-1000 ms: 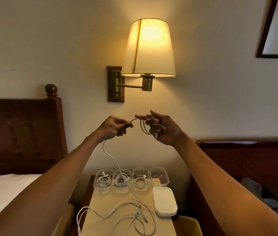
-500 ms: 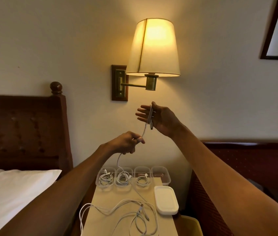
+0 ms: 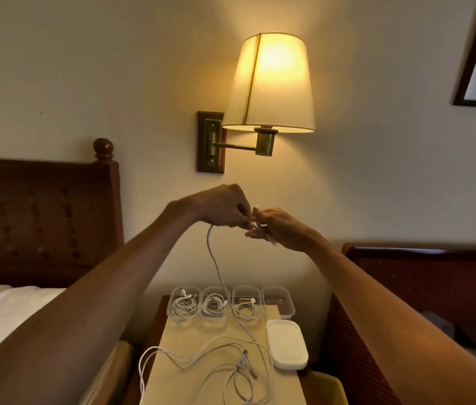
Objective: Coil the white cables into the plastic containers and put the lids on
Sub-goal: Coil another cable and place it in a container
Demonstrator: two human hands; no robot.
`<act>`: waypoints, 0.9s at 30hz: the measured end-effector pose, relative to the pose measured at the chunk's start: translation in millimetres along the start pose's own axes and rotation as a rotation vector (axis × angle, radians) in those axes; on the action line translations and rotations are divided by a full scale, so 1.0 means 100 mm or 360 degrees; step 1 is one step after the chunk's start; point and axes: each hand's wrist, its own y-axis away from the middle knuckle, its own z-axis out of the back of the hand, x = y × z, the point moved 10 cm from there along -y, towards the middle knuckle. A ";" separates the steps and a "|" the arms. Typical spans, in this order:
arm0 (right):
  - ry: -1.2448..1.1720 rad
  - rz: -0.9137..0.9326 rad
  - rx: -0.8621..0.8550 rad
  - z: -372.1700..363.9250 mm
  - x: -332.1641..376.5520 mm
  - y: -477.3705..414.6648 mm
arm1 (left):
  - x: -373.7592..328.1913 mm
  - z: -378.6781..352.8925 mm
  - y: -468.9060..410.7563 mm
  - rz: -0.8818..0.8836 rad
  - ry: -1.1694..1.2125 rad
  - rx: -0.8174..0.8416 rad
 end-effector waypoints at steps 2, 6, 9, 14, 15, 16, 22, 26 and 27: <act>-0.0057 -0.0097 0.0147 -0.14 -0.06 0.02 | 0.07 0.15 0.01 -0.0014 0.0095 -0.0083; -0.0244 -0.0297 0.0420 -0.37 -0.11 0.14 | 0.25 0.32 0.02 -0.0036 0.0257 -0.0304; -0.0447 -0.0267 0.0548 -0.44 -0.02 0.19 | 0.39 0.38 0.04 -0.0040 0.0355 -0.0503; -0.0731 -0.0044 0.0450 -0.35 0.16 0.19 | 0.72 0.22 0.03 0.0042 0.0695 -0.0677; -0.0749 0.0015 0.0408 -0.30 0.19 0.18 | 0.75 0.16 0.02 0.0058 0.0776 -0.0688; -0.0771 0.0064 0.0382 -0.27 0.24 0.17 | 0.75 0.07 0.01 0.0079 0.0867 -0.0687; -0.0781 0.0188 0.0194 -0.08 0.51 0.11 | 0.66 -0.47 -0.15 0.0306 0.1130 -0.0559; -0.0750 0.0310 0.0031 0.12 0.67 0.03 | 0.52 -0.66 -0.23 0.0360 0.1205 -0.0261; -0.0800 0.0350 -0.0049 0.21 0.71 0.01 | 0.46 -0.74 -0.24 0.0355 0.1188 -0.0142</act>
